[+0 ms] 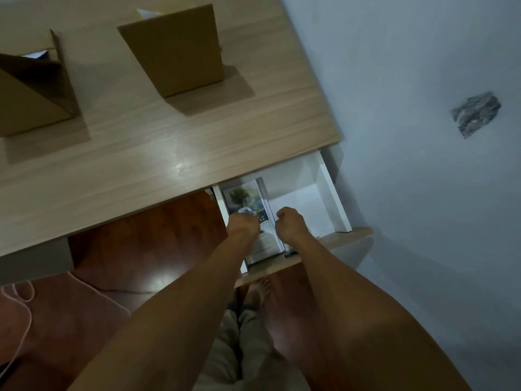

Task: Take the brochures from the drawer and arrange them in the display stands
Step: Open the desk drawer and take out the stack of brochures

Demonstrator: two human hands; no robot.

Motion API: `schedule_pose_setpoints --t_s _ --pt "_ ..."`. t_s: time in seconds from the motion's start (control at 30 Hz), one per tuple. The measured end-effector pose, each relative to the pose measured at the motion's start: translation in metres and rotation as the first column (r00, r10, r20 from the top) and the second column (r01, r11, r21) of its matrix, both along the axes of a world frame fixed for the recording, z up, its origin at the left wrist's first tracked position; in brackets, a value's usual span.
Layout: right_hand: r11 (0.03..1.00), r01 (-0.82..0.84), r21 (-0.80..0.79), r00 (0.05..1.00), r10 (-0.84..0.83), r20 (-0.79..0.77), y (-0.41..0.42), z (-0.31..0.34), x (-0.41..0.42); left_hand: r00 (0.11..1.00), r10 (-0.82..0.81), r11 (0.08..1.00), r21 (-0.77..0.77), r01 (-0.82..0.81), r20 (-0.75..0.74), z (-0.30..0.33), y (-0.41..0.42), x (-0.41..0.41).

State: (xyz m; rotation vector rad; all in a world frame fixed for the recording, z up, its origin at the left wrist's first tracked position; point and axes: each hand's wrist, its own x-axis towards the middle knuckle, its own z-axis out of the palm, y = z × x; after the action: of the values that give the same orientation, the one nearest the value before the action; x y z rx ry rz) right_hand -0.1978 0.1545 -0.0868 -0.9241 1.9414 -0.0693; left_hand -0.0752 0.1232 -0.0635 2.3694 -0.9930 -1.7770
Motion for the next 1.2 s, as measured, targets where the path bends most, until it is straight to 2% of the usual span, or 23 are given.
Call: schedule_pose_setpoints --t_s 0.2,0.37,0.6,0.87,1.07,1.13,1.2 --pt "0.996 0.072 0.051 0.996 -0.074 0.044 -0.003 -0.008 0.013 0.998 -0.012 1.0 -0.001 0.012 0.054 -0.006 -0.01 0.0" --pt "0.997 0.015 0.071 1.0 -0.017 0.024 -0.004 -0.007 0.016 0.999 0.033 0.999 0.033 -0.034 0.028 -0.004 -0.014 0.002" --pt "0.991 0.12 0.054 0.982 -0.126 0.14 -0.008 -0.007 0.016 0.997 0.079 0.995 0.059 -0.078 -0.001 -0.003 -0.014 0.003" --pt "0.99 0.102 0.098 0.975 -0.12 0.19 -0.015 -0.009 0.015 0.998 -0.02 0.997 0.074 0.015 0.06 -0.004 -0.012 0.003" --pt "0.994 0.095 -0.058 0.984 -0.084 0.159 -0.001 -0.017 0.022 0.998 0.037 0.998 0.041 -0.039 0.041 -0.008 -0.012 0.003" --pt "0.988 0.145 -0.061 0.973 -0.131 0.191 0.0 -0.019 0.025 0.997 0.063 0.997 0.037 -0.064 0.035 -0.008 -0.013 0.004" --pt "0.961 0.274 -0.044 0.936 -0.256 0.241 -0.001 -0.021 0.027 0.999 0.028 0.998 0.05 -0.03 0.029 -0.007 -0.015 0.002"
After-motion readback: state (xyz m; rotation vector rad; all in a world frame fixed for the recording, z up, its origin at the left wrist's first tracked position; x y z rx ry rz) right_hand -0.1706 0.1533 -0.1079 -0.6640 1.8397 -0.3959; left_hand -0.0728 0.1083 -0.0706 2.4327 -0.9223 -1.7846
